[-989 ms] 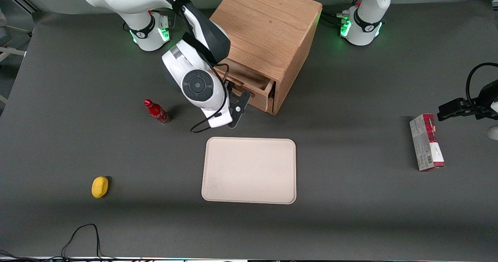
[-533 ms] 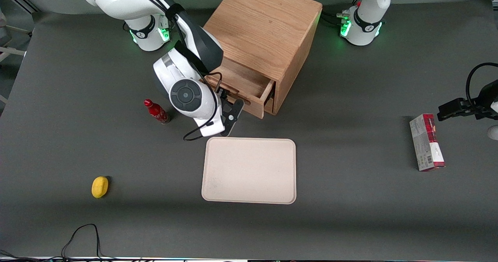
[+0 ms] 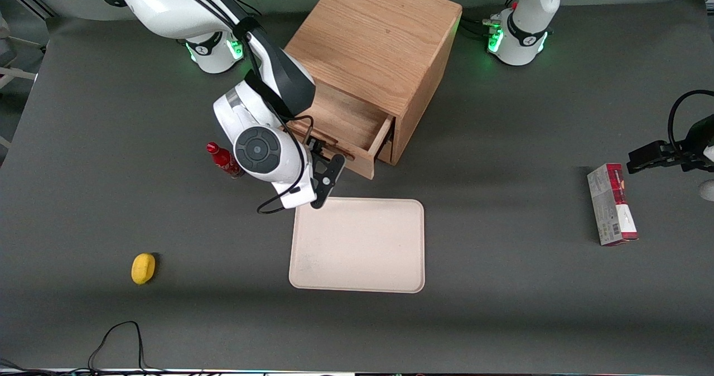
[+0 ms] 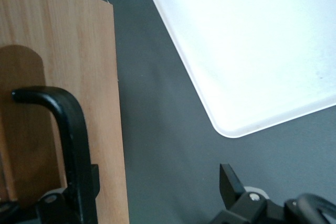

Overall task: Open upper drawer
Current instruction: 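Pull the handle outward from the cabinet with the right gripper, then keep pulling the upper drawer further open with the right gripper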

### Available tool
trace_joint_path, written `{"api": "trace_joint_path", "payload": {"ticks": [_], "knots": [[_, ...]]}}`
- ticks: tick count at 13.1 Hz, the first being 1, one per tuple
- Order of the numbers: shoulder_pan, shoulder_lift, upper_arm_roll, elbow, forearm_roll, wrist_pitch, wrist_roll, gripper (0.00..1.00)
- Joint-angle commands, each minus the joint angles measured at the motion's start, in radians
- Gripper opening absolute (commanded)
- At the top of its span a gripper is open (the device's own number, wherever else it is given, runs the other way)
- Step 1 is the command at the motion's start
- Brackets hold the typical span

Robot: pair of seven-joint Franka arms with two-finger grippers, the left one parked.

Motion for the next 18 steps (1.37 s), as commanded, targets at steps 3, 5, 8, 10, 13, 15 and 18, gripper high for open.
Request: {"api": "trace_joint_path", "payload": {"ticks": [3,5,8,10,13,15,18], "knots": [[-0.023,0.052,0.002,0.069,-0.040,-0.001,-0.018,1.00],[-0.028,0.050,0.002,0.072,-0.042,-0.004,-0.032,1.00],[-0.054,0.050,0.003,0.088,-0.037,-0.015,-0.046,1.00],[-0.063,0.050,0.002,0.089,-0.036,-0.029,-0.049,1.00],[-0.069,0.052,0.005,0.098,-0.028,-0.056,-0.052,1.00],[-0.080,0.053,0.005,0.108,-0.010,-0.076,-0.052,1.00],[-0.098,0.053,0.006,0.111,0.028,-0.102,-0.053,1.00]]}}
